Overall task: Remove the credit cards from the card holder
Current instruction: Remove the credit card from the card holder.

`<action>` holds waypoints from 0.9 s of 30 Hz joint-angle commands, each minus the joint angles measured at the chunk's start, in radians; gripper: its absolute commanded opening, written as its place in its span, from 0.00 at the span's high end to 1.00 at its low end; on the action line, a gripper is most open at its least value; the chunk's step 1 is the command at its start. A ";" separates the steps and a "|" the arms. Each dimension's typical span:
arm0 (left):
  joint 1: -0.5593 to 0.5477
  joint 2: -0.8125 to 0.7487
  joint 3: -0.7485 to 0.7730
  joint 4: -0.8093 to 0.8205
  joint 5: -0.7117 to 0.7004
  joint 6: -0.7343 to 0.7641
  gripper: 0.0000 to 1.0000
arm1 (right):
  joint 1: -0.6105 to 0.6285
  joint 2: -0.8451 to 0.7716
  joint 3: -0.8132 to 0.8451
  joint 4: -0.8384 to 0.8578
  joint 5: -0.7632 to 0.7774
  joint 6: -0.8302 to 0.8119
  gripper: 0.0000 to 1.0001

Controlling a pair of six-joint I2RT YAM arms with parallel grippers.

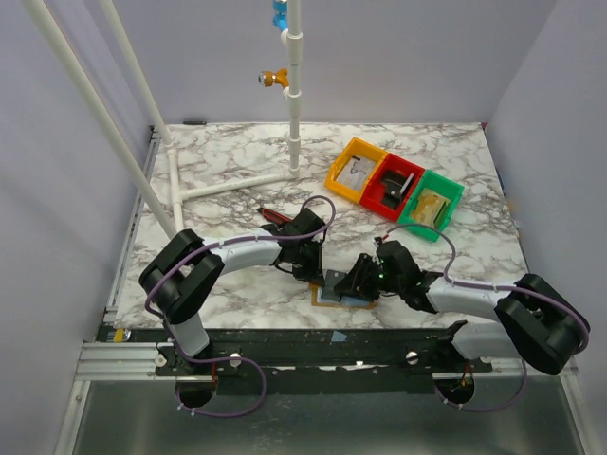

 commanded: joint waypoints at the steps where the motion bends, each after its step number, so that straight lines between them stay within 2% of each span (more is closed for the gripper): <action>1: 0.003 0.023 -0.022 -0.019 -0.028 0.032 1.00 | -0.029 -0.028 -0.058 0.118 0.030 0.064 0.58; 8: -0.002 0.003 -0.043 -0.011 -0.025 0.029 1.00 | -0.080 -0.070 -0.130 0.223 0.028 0.099 0.66; 14: -0.016 0.007 -0.034 -0.011 -0.022 0.024 1.00 | -0.084 -0.017 -0.133 0.292 -0.001 0.117 0.71; 19: -0.022 0.009 -0.032 -0.014 -0.020 0.018 1.00 | -0.098 0.004 -0.147 0.295 0.009 0.128 0.75; 27: -0.022 0.010 -0.035 -0.015 -0.026 0.018 1.00 | -0.114 -0.038 -0.167 0.224 0.038 0.129 0.76</action>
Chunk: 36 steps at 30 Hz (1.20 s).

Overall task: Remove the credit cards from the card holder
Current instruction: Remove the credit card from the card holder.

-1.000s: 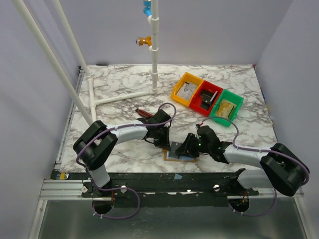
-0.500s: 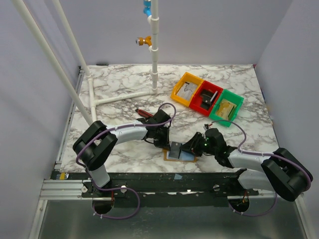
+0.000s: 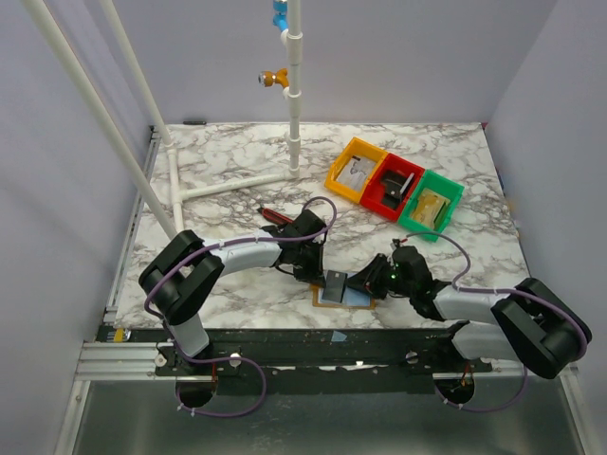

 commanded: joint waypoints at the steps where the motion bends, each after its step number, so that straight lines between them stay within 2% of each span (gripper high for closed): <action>1: -0.010 0.016 -0.025 -0.032 -0.026 0.015 1.00 | -0.007 -0.020 -0.020 -0.018 0.025 0.003 0.76; 7: -0.010 0.022 -0.018 -0.027 -0.019 0.012 1.00 | -0.007 0.066 -0.020 0.069 -0.012 0.014 0.76; 12: -0.011 0.023 -0.017 -0.027 -0.016 0.013 1.00 | -0.007 0.112 -0.029 0.139 -0.027 0.035 0.82; 21: -0.031 0.040 -0.001 -0.024 -0.007 0.006 1.00 | -0.007 0.107 -0.040 0.169 -0.033 0.047 0.89; 27: -0.029 0.042 -0.015 -0.026 -0.025 -0.009 1.00 | -0.008 0.078 -0.056 0.170 -0.022 0.048 0.97; 36: 0.003 0.036 -0.046 -0.032 -0.045 -0.010 1.00 | -0.028 0.010 -0.071 0.110 -0.004 0.020 0.99</action>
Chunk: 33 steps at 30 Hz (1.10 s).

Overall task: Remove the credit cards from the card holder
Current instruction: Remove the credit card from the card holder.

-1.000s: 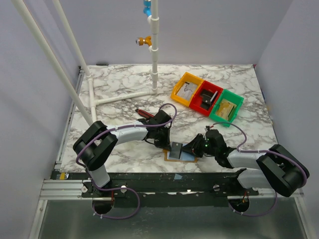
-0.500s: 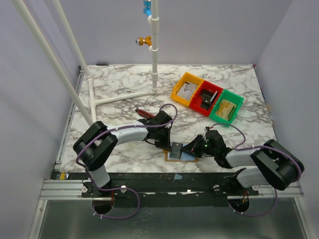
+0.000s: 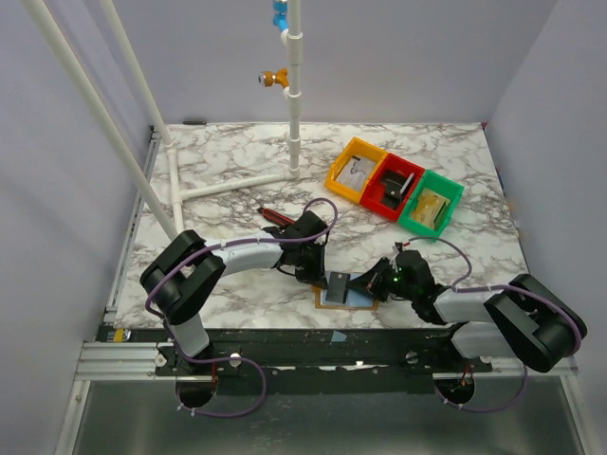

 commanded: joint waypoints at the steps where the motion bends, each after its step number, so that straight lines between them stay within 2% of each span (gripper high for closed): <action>1: 0.018 0.028 -0.047 -0.040 -0.052 0.012 1.00 | -0.013 -0.036 -0.013 -0.027 0.020 -0.024 0.99; 16: 0.032 0.023 -0.051 -0.047 -0.055 0.019 1.00 | -0.083 -0.147 -0.032 -0.162 0.013 -0.104 0.99; 26: 0.032 -0.008 -0.026 -0.064 -0.057 0.029 1.00 | -0.084 -0.283 0.028 -0.360 0.038 -0.159 1.00; 33: 0.031 -0.030 -0.004 -0.079 -0.054 0.037 1.00 | -0.085 -0.321 0.043 -0.417 0.046 -0.174 0.99</action>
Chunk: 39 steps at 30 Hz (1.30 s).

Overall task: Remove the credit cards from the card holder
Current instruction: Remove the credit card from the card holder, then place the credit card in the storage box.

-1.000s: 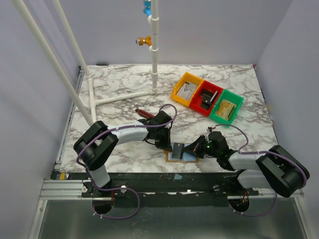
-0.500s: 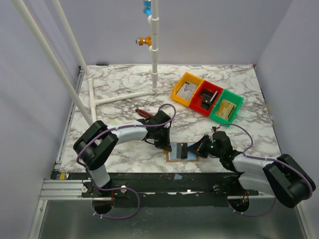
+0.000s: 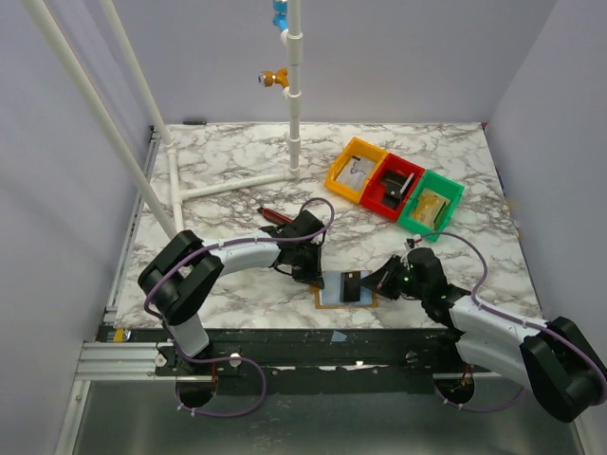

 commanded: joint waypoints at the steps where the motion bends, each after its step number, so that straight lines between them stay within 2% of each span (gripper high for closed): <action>1: 0.007 -0.025 0.012 -0.075 -0.057 0.034 1.00 | -0.005 -0.018 0.026 -0.073 0.030 -0.024 0.99; 17: 0.012 -0.124 0.098 -0.131 -0.031 0.048 1.00 | -0.006 -0.058 0.086 -0.144 0.017 -0.029 0.99; 19: 0.019 -0.139 0.107 -0.130 -0.017 0.046 0.91 | -0.006 -0.063 0.099 -0.150 0.012 -0.026 0.99; 21: 0.032 -0.158 0.111 -0.125 -0.001 0.044 0.67 | -0.006 -0.066 0.118 -0.158 0.009 -0.023 0.99; 23: 0.049 -0.180 0.108 -0.112 0.026 0.043 0.35 | -0.006 -0.065 0.140 -0.171 0.002 -0.023 0.99; 24: 0.062 -0.191 0.104 -0.101 0.042 0.040 0.26 | -0.006 -0.066 0.150 -0.176 -0.001 -0.022 0.99; 27: 0.100 -0.220 0.073 -0.045 0.116 0.021 0.20 | -0.006 -0.070 0.180 -0.185 -0.011 -0.017 0.99; 35: 0.172 -0.268 -0.056 0.225 0.339 -0.110 0.22 | -0.007 -0.060 0.279 -0.178 -0.061 0.021 0.99; 39: 0.186 -0.277 -0.089 0.319 0.406 -0.165 0.23 | -0.008 -0.042 0.320 -0.138 -0.108 0.052 0.99</action>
